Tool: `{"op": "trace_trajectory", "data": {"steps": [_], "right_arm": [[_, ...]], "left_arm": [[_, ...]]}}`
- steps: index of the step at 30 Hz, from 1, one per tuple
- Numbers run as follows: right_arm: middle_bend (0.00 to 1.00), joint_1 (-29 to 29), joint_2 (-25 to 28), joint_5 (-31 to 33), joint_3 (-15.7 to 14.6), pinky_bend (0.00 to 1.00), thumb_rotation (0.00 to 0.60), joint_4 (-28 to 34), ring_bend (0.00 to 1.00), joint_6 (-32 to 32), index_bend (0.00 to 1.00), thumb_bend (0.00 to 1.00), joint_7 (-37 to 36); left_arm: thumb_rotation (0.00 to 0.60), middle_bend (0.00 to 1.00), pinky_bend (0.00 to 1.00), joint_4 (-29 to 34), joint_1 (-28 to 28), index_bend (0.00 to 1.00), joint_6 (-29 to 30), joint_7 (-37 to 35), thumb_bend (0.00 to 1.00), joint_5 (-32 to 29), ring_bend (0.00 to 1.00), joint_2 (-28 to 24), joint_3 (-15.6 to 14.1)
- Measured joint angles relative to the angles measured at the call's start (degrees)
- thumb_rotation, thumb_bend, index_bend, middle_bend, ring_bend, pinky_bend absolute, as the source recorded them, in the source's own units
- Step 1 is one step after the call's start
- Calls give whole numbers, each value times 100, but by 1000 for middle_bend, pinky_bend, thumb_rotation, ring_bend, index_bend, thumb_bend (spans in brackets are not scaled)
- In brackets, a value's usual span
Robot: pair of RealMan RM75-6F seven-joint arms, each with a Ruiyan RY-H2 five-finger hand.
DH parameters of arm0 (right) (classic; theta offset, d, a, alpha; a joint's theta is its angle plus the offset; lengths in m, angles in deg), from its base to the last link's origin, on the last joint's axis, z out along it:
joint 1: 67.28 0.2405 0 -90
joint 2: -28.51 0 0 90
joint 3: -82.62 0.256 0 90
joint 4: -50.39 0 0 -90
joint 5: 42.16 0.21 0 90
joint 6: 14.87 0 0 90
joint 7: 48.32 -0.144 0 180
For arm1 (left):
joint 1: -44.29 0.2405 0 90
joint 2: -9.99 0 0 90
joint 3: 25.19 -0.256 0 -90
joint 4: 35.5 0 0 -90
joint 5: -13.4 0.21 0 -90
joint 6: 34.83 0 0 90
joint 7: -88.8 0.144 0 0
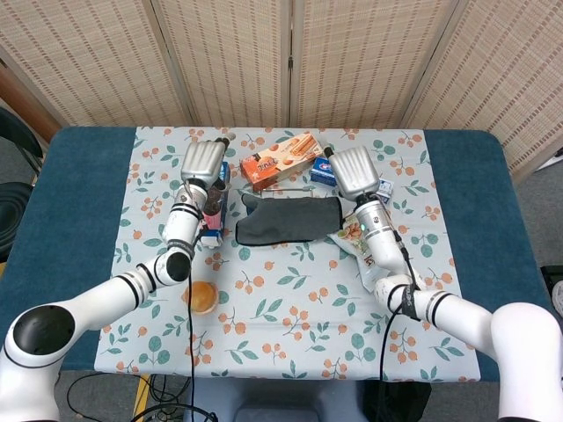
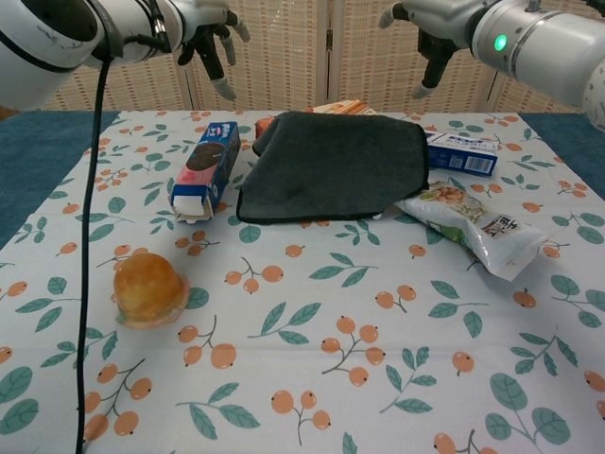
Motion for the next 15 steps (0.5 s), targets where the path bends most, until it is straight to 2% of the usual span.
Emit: {"op": "trace_trajectory", "data": {"steps": [5, 8, 11, 12, 15], "right_arm": [[837, -32, 151, 47, -10, 1000, 600, 247, 883, -103, 0, 19, 93], [789, -106, 313, 31, -36, 1000, 600, 443, 838, -183, 0, 30, 96], [750, -233, 530, 0, -82, 1000, 600, 704, 801, -275, 40, 149, 71], [742, -297, 629, -23, -105, 1000, 600, 826, 794, -313, 104, 212, 41], [728, -491, 917, -133, -179, 1000, 600, 1157, 767, -405, 253, 318, -113]], "left_arm": [[600, 95, 365, 147, 104, 46, 137, -67, 73, 23, 105, -93, 39], [600, 95, 356, 321, 216, 59, 222, -139, 73, 42, 104, -215, 63], [600, 95, 356, 580, 371, 88, 315, -232, 72, 63, 106, -382, 78], [600, 95, 356, 704, 451, 95, 353, -273, 73, 72, 107, -462, 77], [600, 95, 356, 1042, 691, 122, 500, -419, 105, 124, 115, -666, 69]]}}
